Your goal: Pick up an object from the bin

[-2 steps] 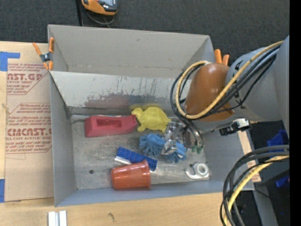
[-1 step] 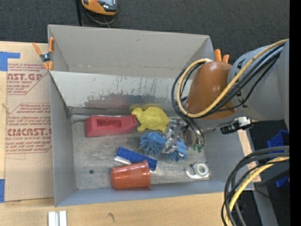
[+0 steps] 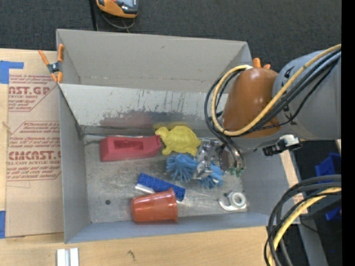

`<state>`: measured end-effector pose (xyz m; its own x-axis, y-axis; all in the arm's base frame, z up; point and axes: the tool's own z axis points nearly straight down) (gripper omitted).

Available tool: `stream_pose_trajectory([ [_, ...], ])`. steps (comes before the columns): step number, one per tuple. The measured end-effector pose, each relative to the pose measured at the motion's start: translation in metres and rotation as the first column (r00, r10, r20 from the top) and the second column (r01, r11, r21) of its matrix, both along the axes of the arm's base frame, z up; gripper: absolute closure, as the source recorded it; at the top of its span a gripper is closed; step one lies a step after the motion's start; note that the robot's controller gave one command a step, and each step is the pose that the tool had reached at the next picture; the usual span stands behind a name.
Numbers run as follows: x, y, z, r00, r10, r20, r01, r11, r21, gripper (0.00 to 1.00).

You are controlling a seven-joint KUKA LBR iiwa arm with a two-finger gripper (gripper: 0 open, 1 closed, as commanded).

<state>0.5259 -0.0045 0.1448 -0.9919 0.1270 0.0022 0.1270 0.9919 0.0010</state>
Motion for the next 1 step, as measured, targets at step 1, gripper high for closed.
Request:
stream_pose_trajectory([
  [1,-0.0001,0.0002,0.0167,1.0,0.0,-0.002,0.0,1.0,0.0,1.0],
])
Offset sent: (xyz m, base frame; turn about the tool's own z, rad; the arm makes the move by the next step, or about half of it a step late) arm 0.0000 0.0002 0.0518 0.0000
